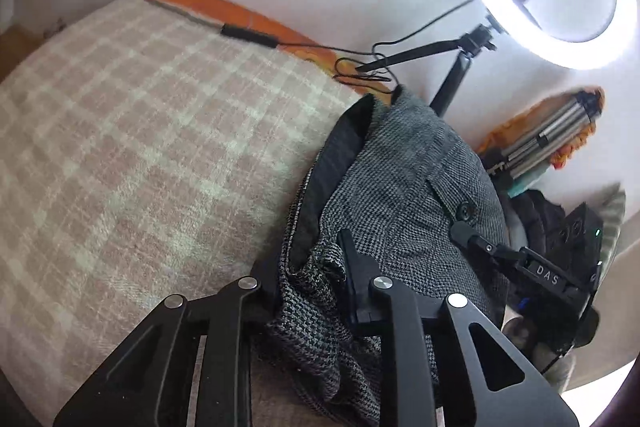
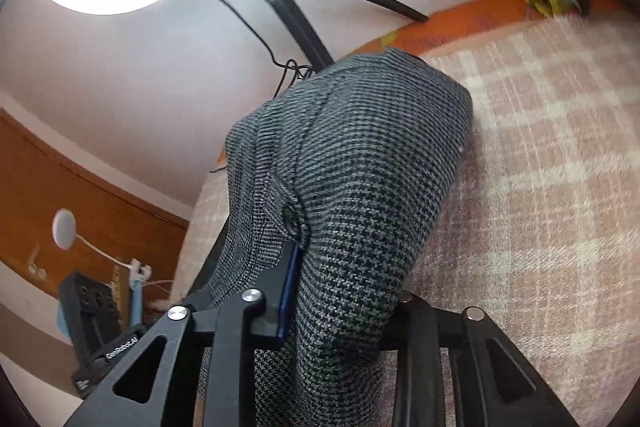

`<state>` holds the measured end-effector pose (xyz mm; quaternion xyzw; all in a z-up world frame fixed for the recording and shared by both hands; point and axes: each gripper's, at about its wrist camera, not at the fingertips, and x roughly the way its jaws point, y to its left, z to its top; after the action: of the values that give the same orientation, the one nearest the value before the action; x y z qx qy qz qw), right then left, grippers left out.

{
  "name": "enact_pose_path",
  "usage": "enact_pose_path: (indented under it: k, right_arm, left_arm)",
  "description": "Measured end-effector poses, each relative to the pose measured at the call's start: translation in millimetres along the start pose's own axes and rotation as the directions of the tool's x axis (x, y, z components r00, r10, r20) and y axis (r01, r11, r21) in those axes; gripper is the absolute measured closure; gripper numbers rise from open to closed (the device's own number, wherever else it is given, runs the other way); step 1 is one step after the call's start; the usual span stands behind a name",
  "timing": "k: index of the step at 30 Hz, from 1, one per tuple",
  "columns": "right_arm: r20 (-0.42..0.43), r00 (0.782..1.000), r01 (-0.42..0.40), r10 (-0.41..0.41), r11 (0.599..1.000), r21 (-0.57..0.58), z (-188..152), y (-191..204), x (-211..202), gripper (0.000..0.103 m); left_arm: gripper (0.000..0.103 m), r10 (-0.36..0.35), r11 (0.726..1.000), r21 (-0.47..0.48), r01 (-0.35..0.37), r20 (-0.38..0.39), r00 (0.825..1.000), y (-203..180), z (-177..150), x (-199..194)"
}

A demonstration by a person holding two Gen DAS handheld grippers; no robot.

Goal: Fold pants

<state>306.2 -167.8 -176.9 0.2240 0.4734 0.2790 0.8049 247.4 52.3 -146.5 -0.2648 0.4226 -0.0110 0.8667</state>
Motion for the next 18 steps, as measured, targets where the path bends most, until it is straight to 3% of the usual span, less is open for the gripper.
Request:
enact_pose_path:
  k: [5,13,18]
  right_arm:
    - [0.035,0.995,0.100,-0.096,0.985,-0.139,-5,33,-7,0.085]
    - [0.084,0.984,0.177,-0.158,0.931,-0.320,-10,73,-20,0.088]
    - [0.120,0.974,0.222,-0.190,0.895,-0.387,-12,81,-35,0.089]
  left_arm:
    - [0.089,0.004,0.996,0.086,-0.007,0.037,0.999,-14,-1,-10]
    - [0.090,-0.015,0.981,0.195,-0.002,0.086,0.996,-37,-5,-29]
    - [0.090,-0.055,0.975,0.218,0.037,0.080,0.995,-48,-11,-39]
